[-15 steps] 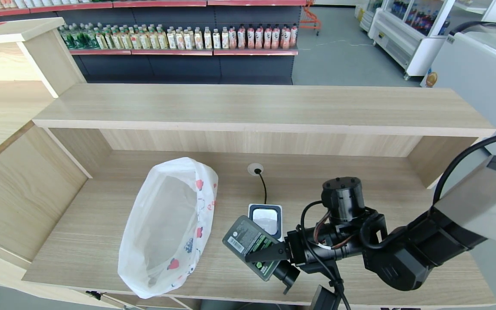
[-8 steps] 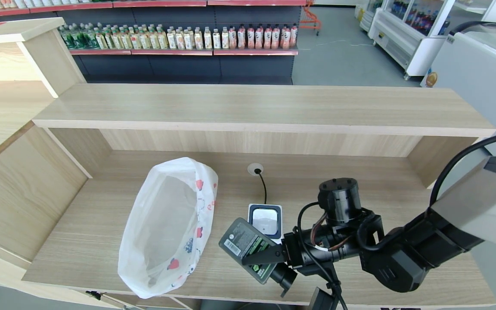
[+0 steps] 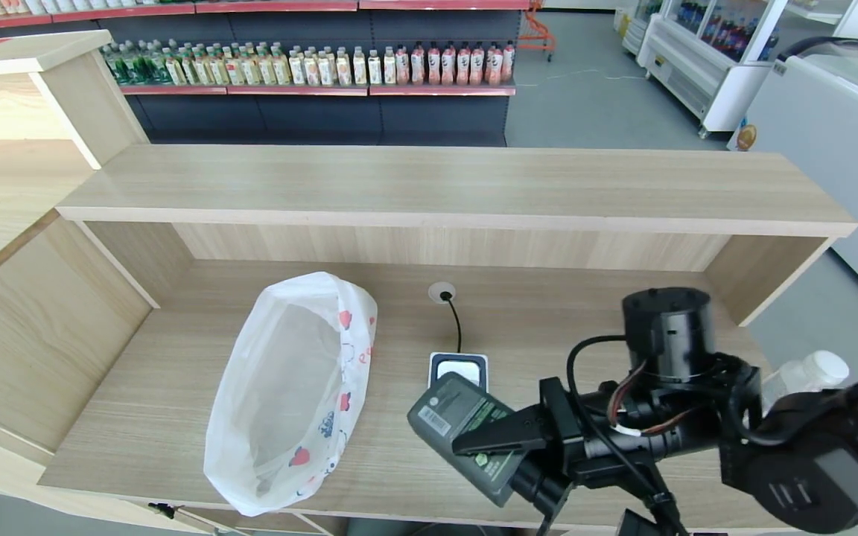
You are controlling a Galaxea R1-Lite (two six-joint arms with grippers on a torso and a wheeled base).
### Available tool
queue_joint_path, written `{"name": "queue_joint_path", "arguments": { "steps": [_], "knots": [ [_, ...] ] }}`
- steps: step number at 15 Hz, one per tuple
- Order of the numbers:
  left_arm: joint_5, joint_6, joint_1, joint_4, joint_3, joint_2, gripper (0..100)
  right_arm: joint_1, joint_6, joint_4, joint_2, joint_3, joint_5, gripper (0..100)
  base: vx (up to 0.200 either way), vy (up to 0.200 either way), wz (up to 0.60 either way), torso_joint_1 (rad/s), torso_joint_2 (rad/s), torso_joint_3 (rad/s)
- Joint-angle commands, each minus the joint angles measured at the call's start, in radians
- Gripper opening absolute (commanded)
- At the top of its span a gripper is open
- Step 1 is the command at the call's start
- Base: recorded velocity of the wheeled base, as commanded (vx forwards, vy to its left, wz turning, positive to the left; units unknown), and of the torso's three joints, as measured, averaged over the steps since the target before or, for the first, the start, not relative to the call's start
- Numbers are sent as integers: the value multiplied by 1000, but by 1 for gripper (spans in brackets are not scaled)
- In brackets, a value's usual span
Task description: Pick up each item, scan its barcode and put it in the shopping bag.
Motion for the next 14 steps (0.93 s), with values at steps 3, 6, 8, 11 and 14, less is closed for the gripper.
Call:
{"name": "queue_joint_path", "arguments": {
  "steps": [3,6,8,11,14],
  "knots": [
    [0,0,0,0,0,0,100,-161,355,12,-451,157,-153,0,0,0,0,0,0,0],
    [0,0,0,0,0,0,100,-180,375,19,-454,159,49,0,0,0,0,0,0,0],
    [0,0,0,0,0,0,100,-217,483,84,-465,125,16,0,0,0,0,0,0,0],
    [0,0,0,0,0,0,100,-296,642,203,-520,54,16,0,0,0,0,0,0,0],
    [0,0,0,0,0,0,100,-385,1036,317,-609,-27,-90,0,0,0,0,0,0,0]
  ]
}}
